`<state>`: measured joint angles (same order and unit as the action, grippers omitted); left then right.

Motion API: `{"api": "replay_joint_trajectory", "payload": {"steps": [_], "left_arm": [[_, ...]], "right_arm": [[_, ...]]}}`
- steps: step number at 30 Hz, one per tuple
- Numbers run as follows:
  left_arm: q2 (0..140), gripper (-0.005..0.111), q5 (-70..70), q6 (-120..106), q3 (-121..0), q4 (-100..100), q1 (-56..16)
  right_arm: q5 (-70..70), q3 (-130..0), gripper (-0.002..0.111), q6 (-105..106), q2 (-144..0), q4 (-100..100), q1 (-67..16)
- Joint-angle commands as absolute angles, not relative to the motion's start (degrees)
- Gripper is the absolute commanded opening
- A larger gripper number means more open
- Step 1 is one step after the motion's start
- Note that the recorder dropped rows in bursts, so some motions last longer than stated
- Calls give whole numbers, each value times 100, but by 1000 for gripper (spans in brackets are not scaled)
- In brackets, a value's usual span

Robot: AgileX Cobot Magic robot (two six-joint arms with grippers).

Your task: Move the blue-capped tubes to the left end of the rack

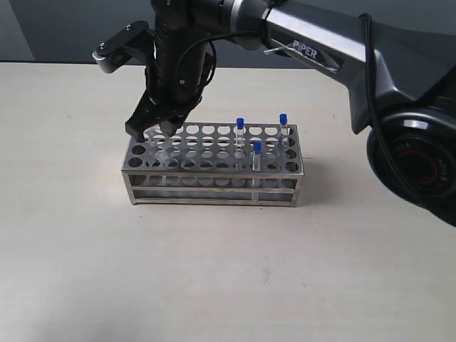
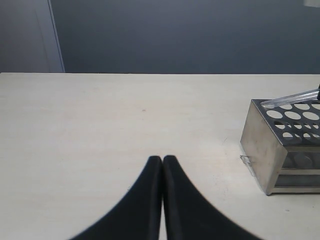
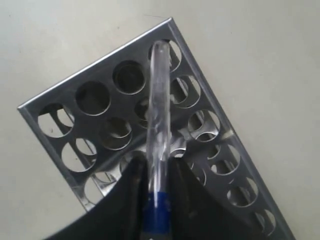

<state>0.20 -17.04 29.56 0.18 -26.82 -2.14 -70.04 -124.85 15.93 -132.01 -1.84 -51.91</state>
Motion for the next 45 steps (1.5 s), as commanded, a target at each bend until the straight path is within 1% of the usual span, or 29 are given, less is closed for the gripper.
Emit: {"api": "replay_joint_trajectory", "payload": {"steps": [1, 6, 14, 19, 24, 28, 34, 43, 45], "left_arm": [[0, 1, -1669, 2959, 0, -2685, -240], [0, 1, -1669, 2959, 0, -2685, -240], [0, 1, -1669, 2959, 0, -2685, -240], [0, 1, -1669, 2959, 0, -2685, -240], [0, 1, -1669, 2959, 0, -2685, -240], [0, 1, -1658, 2959, 0, -2685, -240], [0, 1, -1658, 2959, 0, -2685, -240], [0, 1, -1658, 2959, 0, -2685, -240], [0, 1, -1658, 2959, 0, -2685, -240]], "right_arm": [[-6996, -12563, -1, 1599, -12994, -156, -5200], [-6996, -12402, -1, 1499, -12818, -156, -5200], [-6996, -11847, -1, 788, -12606, 36, -5263], [-6996, -11815, -1, 773, -12373, 0, -5375], [-6996, -11800, -1, 690, -12142, -454, -5427], [-6996, -11800, -1, 690, -12152, -447, -5492], [-6996, -11371, -1, 690, -12152, -235, -5478], [-6996, -11452, -1, 1005, -12178, 0, -5463], [-6996, -11466, -1, 1098, -12260, 344, -5463]]}}
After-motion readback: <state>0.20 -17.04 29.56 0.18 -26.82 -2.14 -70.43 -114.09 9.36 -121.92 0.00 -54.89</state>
